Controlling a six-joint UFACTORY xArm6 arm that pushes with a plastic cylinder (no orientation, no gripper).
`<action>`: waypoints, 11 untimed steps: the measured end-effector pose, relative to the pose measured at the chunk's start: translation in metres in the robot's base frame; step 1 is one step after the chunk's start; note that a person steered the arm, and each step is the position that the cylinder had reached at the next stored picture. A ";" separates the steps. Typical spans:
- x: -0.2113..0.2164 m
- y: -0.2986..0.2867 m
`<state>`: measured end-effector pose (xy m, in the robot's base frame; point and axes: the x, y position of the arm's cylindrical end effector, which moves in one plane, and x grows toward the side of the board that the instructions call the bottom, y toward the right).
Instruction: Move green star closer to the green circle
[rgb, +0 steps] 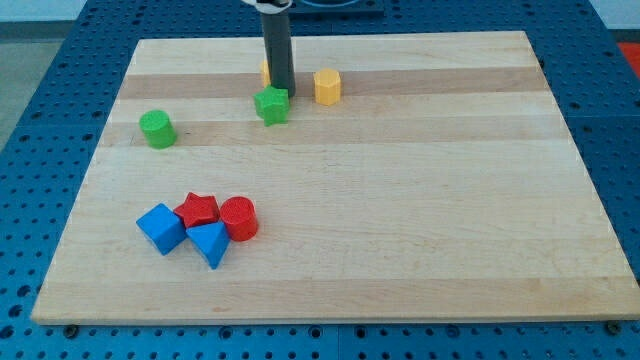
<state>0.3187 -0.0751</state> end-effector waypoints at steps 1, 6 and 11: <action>0.013 -0.017; 0.050 0.021; 0.050 -0.076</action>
